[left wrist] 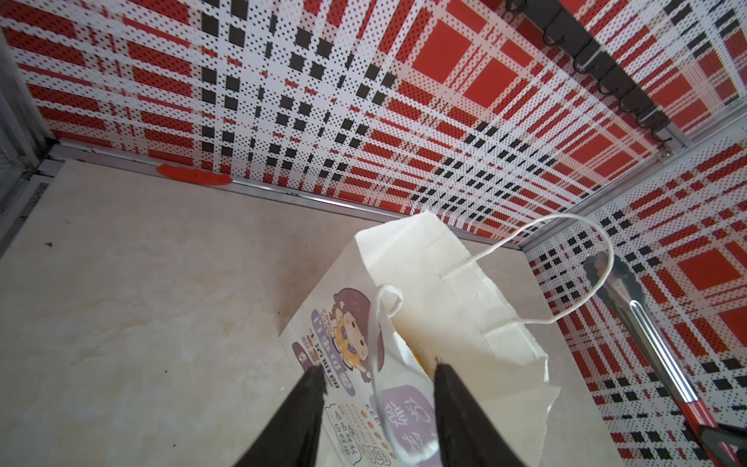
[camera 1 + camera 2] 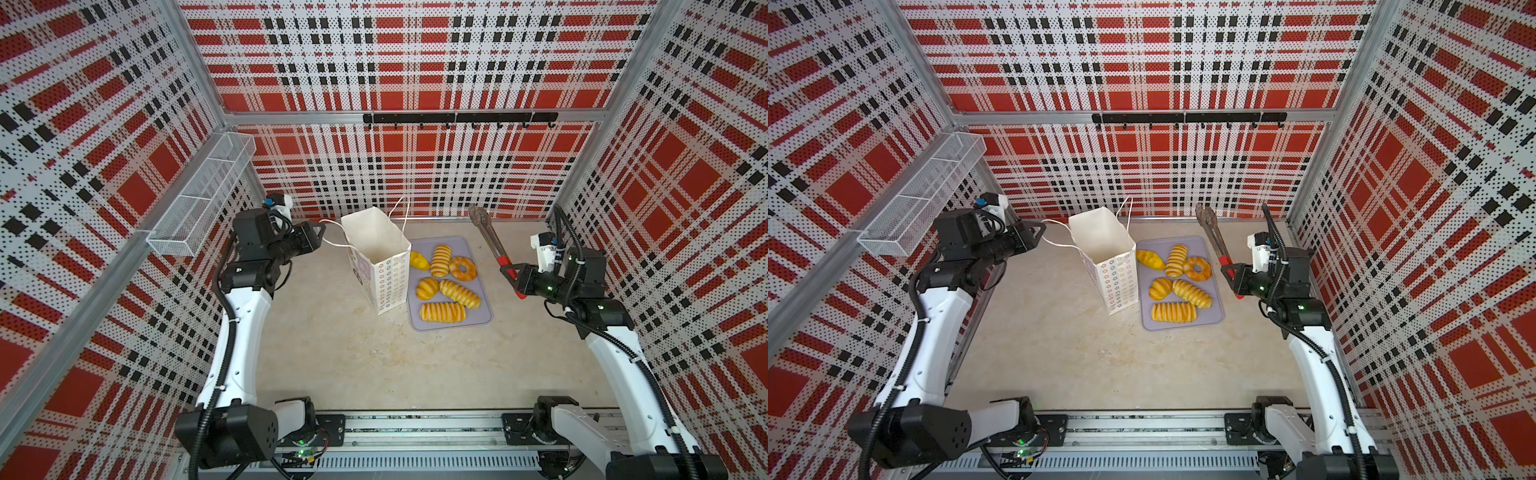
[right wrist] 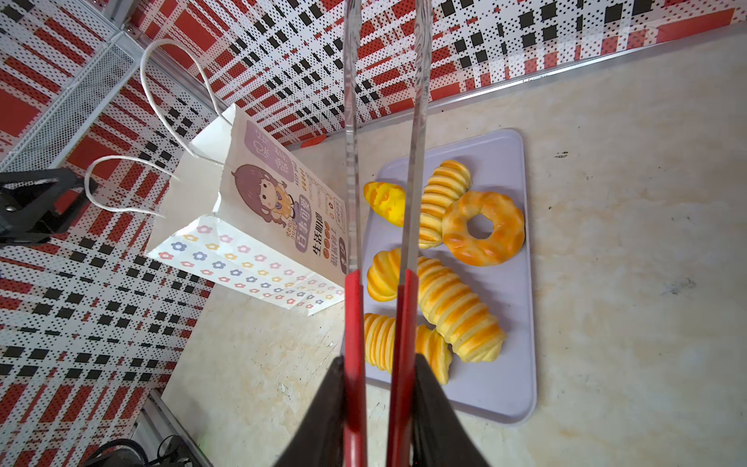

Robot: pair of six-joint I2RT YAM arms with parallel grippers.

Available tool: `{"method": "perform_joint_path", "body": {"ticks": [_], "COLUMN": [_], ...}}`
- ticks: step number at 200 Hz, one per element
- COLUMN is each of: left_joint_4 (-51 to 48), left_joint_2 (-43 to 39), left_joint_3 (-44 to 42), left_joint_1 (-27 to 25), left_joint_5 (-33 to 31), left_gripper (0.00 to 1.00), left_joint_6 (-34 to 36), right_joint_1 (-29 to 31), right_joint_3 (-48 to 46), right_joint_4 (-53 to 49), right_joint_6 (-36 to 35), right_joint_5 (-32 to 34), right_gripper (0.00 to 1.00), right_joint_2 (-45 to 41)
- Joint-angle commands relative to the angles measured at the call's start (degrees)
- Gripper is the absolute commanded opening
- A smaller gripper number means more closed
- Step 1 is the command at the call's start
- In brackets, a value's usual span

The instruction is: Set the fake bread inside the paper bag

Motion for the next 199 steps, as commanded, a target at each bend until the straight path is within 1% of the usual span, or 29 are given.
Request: {"method": "perform_joint_path", "body": {"ticks": [1,24,42,51,60,74,100,124,143,176,199], "left_joint_4": [3.0,7.1,9.3,9.5,8.7,6.8,4.2,4.0,3.6,1.5,1.4], "left_joint_2": [-4.9,-8.7,-10.2,-10.1,-9.9,-9.6,-9.2,-8.9,-8.5,-7.5,-7.1], "left_joint_3": [0.1,-1.2,-1.8,-1.7,-1.4,-0.8,-0.1,0.2,0.5,1.4,1.5], "left_joint_1": [2.1,3.2,3.2,2.6,1.6,-1.2,-7.6,-11.3,-13.2,-15.1,-15.5], "left_joint_5": [-0.5,3.1,8.7,11.3,12.3,11.0,5.8,4.3,3.4,0.8,0.6], "left_gripper": [0.52,0.55,0.57,0.57,0.57,0.57,0.55,0.55,0.55,0.55,0.55], "left_joint_6": [-0.1,0.1,0.1,0.3,0.7,2.2,4.3,4.3,4.6,5.3,5.3], "right_joint_1": [-0.4,-0.4,-0.3,0.0,0.6,2.4,8.4,12.2,14.8,18.4,19.4], "right_joint_3": [1.3,2.2,2.6,2.8,2.9,3.3,4.5,5.9,7.6,11.7,13.0], "right_joint_4": [-0.9,-3.4,-4.5,-4.8,-5.1,-5.7,-7.6,-8.6,-8.9,-10.3,-9.5], "right_joint_6": [-4.8,-8.7,-11.5,-12.6,-13.5,-15.0,-18.2,-20.6,-22.8,-26.1,-27.6], "right_joint_5": [0.8,0.7,0.0,0.0,0.3,1.6,8.2,13.0,16.8,22.9,23.9], "right_gripper": [0.28,0.28,0.28,0.28,0.28,0.28,0.28,0.28,0.29,0.31,0.32], "right_joint_2": [-0.3,0.4,0.9,1.2,1.7,2.8,6.1,9.8,12.7,17.7,19.7]}}
